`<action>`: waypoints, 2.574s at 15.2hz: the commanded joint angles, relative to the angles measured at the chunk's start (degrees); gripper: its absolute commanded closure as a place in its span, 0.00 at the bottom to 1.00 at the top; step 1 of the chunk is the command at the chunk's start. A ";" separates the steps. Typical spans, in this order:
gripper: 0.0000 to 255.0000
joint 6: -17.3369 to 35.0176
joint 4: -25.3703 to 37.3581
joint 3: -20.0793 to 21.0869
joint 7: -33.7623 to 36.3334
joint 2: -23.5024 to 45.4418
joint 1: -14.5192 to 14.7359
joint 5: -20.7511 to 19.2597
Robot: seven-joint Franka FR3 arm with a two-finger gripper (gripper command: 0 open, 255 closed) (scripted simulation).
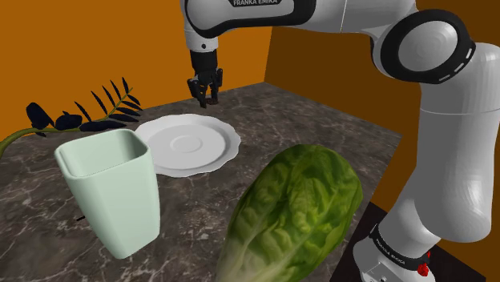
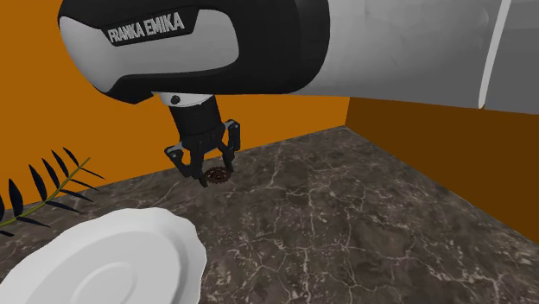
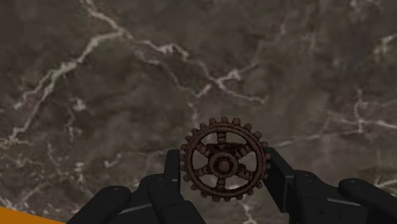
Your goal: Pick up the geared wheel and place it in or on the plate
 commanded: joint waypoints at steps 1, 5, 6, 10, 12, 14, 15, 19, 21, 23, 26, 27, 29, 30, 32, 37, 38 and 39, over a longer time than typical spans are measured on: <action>1.00 0.07 -0.04 -0.07 0.02 0.14 -0.04 -0.06; 1.00 -1.41 1.41 -0.06 -0.22 0.09 0.00 -0.02; 1.00 -2.25 2.39 -0.06 -0.31 0.22 0.08 -0.04; 1.00 -5.67 6.50 -0.05 -0.69 0.89 0.46 -0.15; 1.00 -7.48 8.80 -0.05 -0.89 1.37 0.69 -0.25; 1.00 -9.36 11.29 -0.07 -1.09 1.97 0.96 -0.38; 1.00 -10.34 12.62 -0.08 -1.19 2.32 1.11 -0.45; 1.00 -14.55 18.69 -0.17 -1.65 4.14 1.86 -0.88; 1.00 -15.98 20.87 -0.22 -1.81 4.88 2.15 -1.06; 1.00 -14.66 16.29 0.51 0.51 1.91 3.12 -0.58; 1.00 -13.39 11.16 1.64 3.96 -1.55 4.81 0.02; 1.00 -13.11 9.79 2.02 5.12 -2.50 5.43 0.20; 1.00 -12.69 7.48 2.81 7.45 -4.14 6.72 0.53; 1.00 -12.55 6.51 3.22 8.62 -4.83 7.39 0.68; 1.00 -12.40 4.92 4.05 10.99 -6.00 8.78 0.94; 1.00 -12.58 2.74 6.26 17.10 -7.68 12.53 1.36; 1.00 -12.71 2.59 6.73 18.36 -7.81 13.32 1.40; 1.00 -12.90 2.53 7.29 19.91 -7.88 14.33 1.42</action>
